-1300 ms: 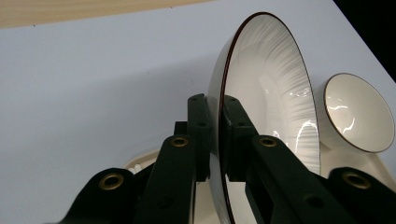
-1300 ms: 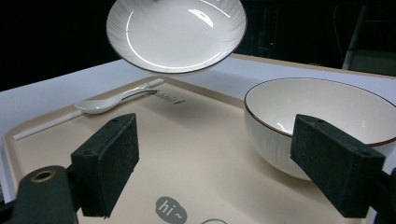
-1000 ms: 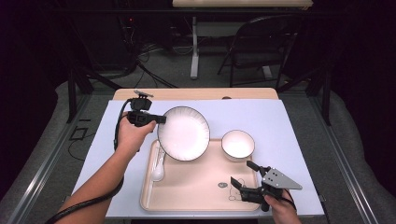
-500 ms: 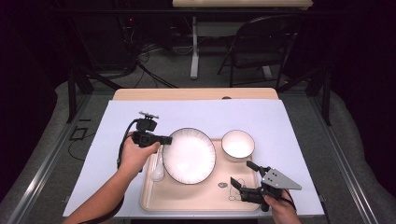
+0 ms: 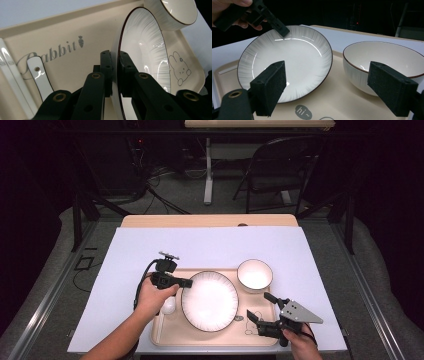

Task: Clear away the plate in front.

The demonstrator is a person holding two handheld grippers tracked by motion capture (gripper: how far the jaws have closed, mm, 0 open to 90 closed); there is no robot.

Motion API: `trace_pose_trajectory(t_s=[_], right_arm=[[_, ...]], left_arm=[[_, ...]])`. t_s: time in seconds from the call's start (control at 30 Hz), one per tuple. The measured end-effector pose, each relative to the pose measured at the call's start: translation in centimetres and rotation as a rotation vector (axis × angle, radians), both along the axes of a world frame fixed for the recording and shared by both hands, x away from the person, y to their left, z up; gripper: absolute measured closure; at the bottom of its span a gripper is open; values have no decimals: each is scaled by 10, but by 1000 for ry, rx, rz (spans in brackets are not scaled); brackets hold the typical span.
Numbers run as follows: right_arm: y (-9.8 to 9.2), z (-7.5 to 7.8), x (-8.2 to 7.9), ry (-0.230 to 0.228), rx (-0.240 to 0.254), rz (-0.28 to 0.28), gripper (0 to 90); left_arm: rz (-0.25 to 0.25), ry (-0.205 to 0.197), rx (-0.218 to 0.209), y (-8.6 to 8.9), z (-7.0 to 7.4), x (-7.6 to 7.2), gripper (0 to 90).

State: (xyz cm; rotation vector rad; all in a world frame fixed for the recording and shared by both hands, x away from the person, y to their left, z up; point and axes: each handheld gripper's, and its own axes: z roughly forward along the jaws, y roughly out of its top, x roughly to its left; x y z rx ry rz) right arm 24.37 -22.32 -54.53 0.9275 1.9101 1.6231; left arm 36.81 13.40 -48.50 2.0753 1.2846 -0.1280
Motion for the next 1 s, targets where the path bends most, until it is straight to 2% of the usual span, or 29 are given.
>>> trace_pose_trajectory(t_s=[0.13, 0.37, 0.47, 0.57, 0.63, 0.8, 1.0], right_arm=[[0, 0, 0, -1, 0, 0, 147], [1, 0, 0, 1, 1, 2, 148], [1, 0, 0, 2, 1, 2, 147], [1, 0, 0, 2, 1, 1, 147], [1, 0, 0, 3, 1, 1, 147], [1, 0, 0, 3, 0, 1, 147], [1, 0, 0, 3, 1, 1, 147]], left_arm=[[1, 12, -11, 1, -4, 0, 842], [34, 12, 43, 2, -15, 0, 857], [52, 30, 17, 5, -21, 1, 856], [61, 29, 19, 6, -25, 2, 851], [66, 24, 52, 4, -29, 2, 841], [79, 19, 70, 1, -34, 3, 824], [81, 1, 117, -3, -39, 3, 798]])
